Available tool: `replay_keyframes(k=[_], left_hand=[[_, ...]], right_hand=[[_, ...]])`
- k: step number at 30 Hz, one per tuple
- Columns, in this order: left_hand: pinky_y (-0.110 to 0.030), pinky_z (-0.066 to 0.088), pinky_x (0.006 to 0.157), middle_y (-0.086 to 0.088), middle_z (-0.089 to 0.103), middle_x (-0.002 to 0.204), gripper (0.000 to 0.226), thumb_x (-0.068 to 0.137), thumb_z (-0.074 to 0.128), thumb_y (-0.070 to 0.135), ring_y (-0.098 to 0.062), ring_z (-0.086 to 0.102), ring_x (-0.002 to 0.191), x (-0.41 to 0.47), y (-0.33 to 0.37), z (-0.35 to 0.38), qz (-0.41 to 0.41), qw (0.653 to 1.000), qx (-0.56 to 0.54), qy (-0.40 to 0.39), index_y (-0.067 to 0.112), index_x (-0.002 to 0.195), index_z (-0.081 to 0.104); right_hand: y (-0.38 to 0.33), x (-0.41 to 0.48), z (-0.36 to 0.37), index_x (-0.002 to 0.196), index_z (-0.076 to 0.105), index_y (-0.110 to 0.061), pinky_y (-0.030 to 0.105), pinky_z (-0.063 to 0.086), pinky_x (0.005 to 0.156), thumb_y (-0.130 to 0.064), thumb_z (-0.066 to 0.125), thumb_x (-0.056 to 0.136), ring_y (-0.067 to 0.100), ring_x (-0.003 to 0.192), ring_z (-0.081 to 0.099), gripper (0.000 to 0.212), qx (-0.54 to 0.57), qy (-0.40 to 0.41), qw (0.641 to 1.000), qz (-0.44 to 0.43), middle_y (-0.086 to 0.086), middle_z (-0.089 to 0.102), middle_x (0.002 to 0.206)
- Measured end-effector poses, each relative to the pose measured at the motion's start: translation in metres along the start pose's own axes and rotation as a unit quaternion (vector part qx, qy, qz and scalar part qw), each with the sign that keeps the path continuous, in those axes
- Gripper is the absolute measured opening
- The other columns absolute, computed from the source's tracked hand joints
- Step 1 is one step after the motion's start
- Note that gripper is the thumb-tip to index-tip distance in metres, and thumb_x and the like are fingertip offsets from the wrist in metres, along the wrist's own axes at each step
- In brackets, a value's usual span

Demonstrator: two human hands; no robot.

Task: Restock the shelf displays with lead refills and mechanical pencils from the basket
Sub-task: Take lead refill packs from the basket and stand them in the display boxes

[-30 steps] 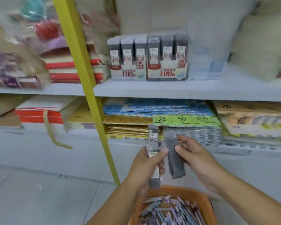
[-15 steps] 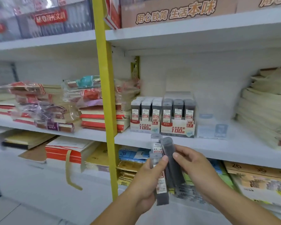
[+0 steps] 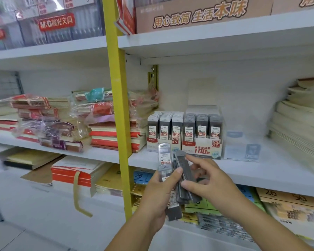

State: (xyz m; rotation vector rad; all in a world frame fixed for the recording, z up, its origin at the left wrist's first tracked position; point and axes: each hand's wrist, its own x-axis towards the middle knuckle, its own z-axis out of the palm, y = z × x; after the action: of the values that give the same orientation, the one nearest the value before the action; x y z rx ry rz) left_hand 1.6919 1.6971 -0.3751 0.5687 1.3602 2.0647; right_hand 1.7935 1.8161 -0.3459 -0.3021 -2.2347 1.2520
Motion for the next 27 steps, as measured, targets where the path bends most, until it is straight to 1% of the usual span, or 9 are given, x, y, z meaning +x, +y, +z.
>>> replay_keyframes(k=[4, 7, 9, 12, 17, 19, 22, 24, 27], left_hand=[[-0.043, 0.061, 0.078, -0.006, 0.078, 0.105, 0.046, 0.070, 0.082, 0.043, -0.028, 0.076, 0.095, 0.000, 0.003, -0.004, 0.003, 1.000, 0.016, -0.004, 0.031, 0.112, 0.069], [-0.041, 0.062, 0.070, -0.007, 0.079, 0.101, 0.051, 0.067, 0.081, 0.044, -0.030, 0.077, 0.089, 0.002, 0.008, -0.007, 0.013, 1.000, 0.007, -0.002, 0.029, 0.114, 0.066], [-0.038, 0.061, 0.065, -0.009, 0.079, 0.100, 0.054, 0.066, 0.081, 0.043, -0.032, 0.077, 0.087, 0.003, 0.011, -0.008, 0.017, 1.000, -0.001, -0.005, 0.027, 0.115, 0.064], [-0.037, 0.061, 0.062, -0.010, 0.079, 0.099, 0.052, 0.070, 0.080, 0.040, -0.033, 0.077, 0.086, 0.004, 0.013, -0.009, 0.017, 0.999, -0.019, -0.024, 0.025, 0.117, 0.062], [-0.035, 0.061, 0.063, -0.010, 0.079, 0.101, 0.046, 0.075, 0.076, 0.037, -0.032, 0.077, 0.088, 0.014, 0.021, -0.010, 0.059, 0.997, -0.031, -0.037, 0.023, 0.116, 0.064], [-0.035, 0.061, 0.064, -0.009, 0.079, 0.102, 0.044, 0.076, 0.075, 0.039, -0.033, 0.077, 0.087, 0.019, 0.027, -0.012, 0.080, 0.996, -0.029, -0.038, 0.025, 0.116, 0.064], [-0.036, 0.062, 0.065, -0.008, 0.078, 0.103, 0.045, 0.075, 0.075, 0.041, -0.034, 0.077, 0.087, 0.028, 0.031, -0.015, 0.094, 0.994, -0.031, -0.042, 0.026, 0.116, 0.064], [-0.035, 0.062, 0.064, -0.008, 0.079, 0.101, 0.044, 0.074, 0.074, 0.041, -0.033, 0.077, 0.086, 0.033, 0.032, -0.016, 0.095, 0.994, -0.035, -0.039, 0.026, 0.115, 0.065], [-0.036, 0.062, 0.064, -0.006, 0.079, 0.101, 0.044, 0.075, 0.073, 0.041, -0.032, 0.077, 0.086, 0.041, 0.031, -0.021, 0.092, 0.994, -0.041, -0.030, 0.028, 0.116, 0.064]], right_hand=[[-0.003, 0.000, -0.005, 0.111, 0.060, -0.055, 0.015, 0.052, 0.073, -0.014, 0.067, 0.087, -0.004, 0.092, 0.062, 0.048, 0.012, -0.005, 1.000, 0.004, -0.014, 0.064, 0.102], [-0.004, 0.000, -0.007, 0.096, 0.070, -0.051, 0.022, 0.057, 0.069, -0.007, 0.052, 0.096, 0.011, 0.089, 0.072, 0.048, 0.109, 0.009, 0.993, 0.041, -0.008, 0.075, 0.097], [-0.005, 0.000, -0.006, 0.100, 0.071, -0.041, 0.022, 0.057, 0.065, -0.006, 0.049, 0.098, 0.013, 0.088, 0.073, 0.041, 0.144, 0.021, 0.988, 0.059, -0.006, 0.076, 0.097], [-0.004, 0.003, -0.004, 0.111, 0.065, -0.032, 0.029, 0.053, 0.075, -0.009, 0.052, 0.097, 0.008, 0.093, 0.071, 0.030, 0.145, 0.038, 0.986, 0.069, -0.010, 0.075, 0.102], [-0.019, 0.022, -0.016, 0.111, 0.063, -0.027, 0.035, 0.052, 0.081, -0.009, 0.057, 0.094, 0.011, 0.093, 0.071, 0.025, 0.127, 0.079, 0.988, 0.026, -0.007, 0.075, 0.103], [-0.036, 0.039, -0.028, 0.107, 0.058, -0.030, 0.035, 0.054, 0.077, -0.005, 0.061, 0.090, 0.009, 0.091, 0.071, 0.030, 0.101, 0.131, 0.986, -0.011, -0.010, 0.074, 0.101], [-0.062, 0.068, -0.043, 0.103, 0.044, -0.049, 0.035, 0.058, 0.070, -0.003, 0.068, 0.085, 0.007, 0.085, 0.068, 0.055, 0.030, 0.195, 0.976, -0.094, -0.008, 0.068, 0.100], [-0.073, 0.083, -0.047, 0.103, 0.036, -0.060, 0.033, 0.060, 0.066, 0.000, 0.068, 0.084, 0.009, 0.080, 0.067, 0.071, -0.027, 0.195, 0.969, -0.147, -0.006, 0.061, 0.102], [-0.072, 0.100, -0.047, 0.100, 0.035, -0.063, 0.028, 0.059, 0.065, 0.001, 0.067, 0.084, 0.007, 0.079, 0.065, 0.073, -0.105, 0.168, 0.965, -0.173, -0.007, 0.059, 0.102]])
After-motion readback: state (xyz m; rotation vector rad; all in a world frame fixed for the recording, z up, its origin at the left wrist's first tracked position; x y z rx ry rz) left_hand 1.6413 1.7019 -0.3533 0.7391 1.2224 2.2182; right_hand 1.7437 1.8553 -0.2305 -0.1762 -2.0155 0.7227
